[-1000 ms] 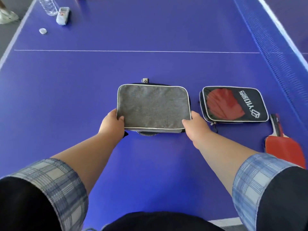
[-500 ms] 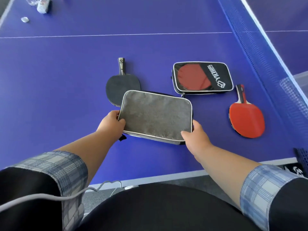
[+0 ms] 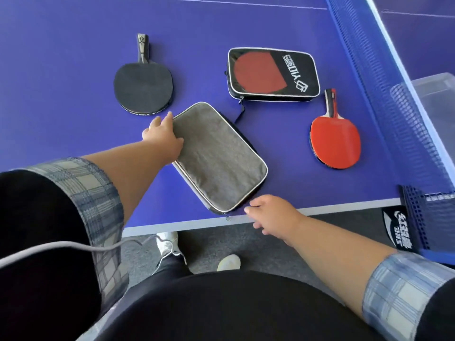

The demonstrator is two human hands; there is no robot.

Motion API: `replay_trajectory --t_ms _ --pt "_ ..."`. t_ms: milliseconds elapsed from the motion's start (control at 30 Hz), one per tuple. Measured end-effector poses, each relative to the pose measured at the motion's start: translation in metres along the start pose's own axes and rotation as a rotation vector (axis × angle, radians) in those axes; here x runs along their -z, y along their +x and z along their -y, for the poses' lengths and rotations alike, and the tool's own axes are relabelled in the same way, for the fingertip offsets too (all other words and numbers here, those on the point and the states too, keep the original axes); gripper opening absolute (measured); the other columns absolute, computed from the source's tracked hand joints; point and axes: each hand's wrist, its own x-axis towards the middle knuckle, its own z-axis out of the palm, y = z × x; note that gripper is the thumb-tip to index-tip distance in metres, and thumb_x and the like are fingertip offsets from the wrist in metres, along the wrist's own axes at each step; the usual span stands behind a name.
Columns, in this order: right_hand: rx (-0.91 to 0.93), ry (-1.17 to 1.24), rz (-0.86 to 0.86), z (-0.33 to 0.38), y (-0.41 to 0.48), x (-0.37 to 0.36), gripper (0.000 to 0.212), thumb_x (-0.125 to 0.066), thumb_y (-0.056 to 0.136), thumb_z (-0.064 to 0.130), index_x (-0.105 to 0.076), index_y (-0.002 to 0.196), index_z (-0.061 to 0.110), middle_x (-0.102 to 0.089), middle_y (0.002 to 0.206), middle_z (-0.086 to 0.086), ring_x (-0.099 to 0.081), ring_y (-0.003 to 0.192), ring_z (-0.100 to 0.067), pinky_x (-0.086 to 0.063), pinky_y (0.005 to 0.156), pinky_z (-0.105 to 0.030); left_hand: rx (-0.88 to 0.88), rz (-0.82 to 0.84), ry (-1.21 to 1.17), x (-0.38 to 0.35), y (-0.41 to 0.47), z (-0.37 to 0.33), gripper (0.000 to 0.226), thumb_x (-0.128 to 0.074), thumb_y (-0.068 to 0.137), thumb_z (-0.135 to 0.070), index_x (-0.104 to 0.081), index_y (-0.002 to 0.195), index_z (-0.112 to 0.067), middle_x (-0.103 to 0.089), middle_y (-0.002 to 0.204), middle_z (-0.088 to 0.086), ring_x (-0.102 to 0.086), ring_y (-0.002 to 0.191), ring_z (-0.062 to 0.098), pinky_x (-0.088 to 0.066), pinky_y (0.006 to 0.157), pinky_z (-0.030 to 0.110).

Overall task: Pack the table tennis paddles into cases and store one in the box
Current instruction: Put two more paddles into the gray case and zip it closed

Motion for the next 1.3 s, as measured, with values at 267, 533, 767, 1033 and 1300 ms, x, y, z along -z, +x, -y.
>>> replay_trajectory --t_ms 267,533,767,1033,1300 --pt "0.188 -0.174 -0.241 0.044 0.038 0.049 0.059 -0.058 0.095 0.038 -0.042 0.148 0.02 -0.047 0.148 -0.004 -0.051 0.126 -0.025 -0.041 0.096 -0.032 0.344 -0.056 -0.506 -0.053 -0.103 -0.031 0.072 -0.056 0.088 -0.023 -0.02 0.15 -0.028 -0.032 0.145 0.005 -0.049 0.117 0.034 -0.048 0.096 0.049" --pt "0.143 -0.275 -0.242 0.037 0.039 0.018 0.027 -0.054 0.092 0.034 -0.058 0.111 0.016 -0.052 0.116 -0.01 -0.049 0.069 -0.023 -0.034 0.049 -0.027 0.073 0.107 -0.353 -0.033 -0.081 -0.002 0.062 -0.054 0.093 -0.029 -0.028 0.148 -0.018 -0.043 0.134 0.004 -0.055 0.09 0.02 -0.045 0.066 0.032" --pt "0.157 -0.142 -0.259 0.049 0.021 0.008 0.064 -0.055 0.093 0.048 -0.04 0.149 0.021 -0.039 0.145 -0.006 -0.055 0.111 -0.024 -0.053 0.09 -0.043 0.058 0.158 -0.377 -0.026 -0.092 -0.004 0.054 -0.052 0.096 -0.03 -0.033 0.144 -0.016 -0.041 0.127 -0.002 -0.053 0.083 0.012 -0.045 0.065 0.027" --pt "0.077 -0.169 -0.163 0.052 0.032 0.011 0.044 -0.057 0.09 0.043 -0.058 0.123 0.013 -0.063 0.109 -0.007 -0.061 0.084 -0.026 -0.048 0.065 -0.031 0.079 0.25 -0.321 -0.027 -0.093 -0.006 0.074 -0.053 0.097 -0.032 -0.012 0.156 -0.014 -0.037 0.145 0.006 -0.054 0.111 0.027 -0.05 0.091 0.039" --pt "0.317 0.167 -0.321 0.072 0.006 0.002 0.018 -0.055 0.095 0.043 -0.063 0.098 0.028 -0.063 0.081 0.006 -0.056 0.067 -0.01 -0.045 0.06 -0.029 0.144 0.239 -0.42 -0.015 -0.098 -0.002 0.064 -0.051 0.097 -0.041 -0.029 0.15 -0.014 -0.044 0.139 0.007 -0.051 0.113 0.027 -0.046 0.093 0.04"
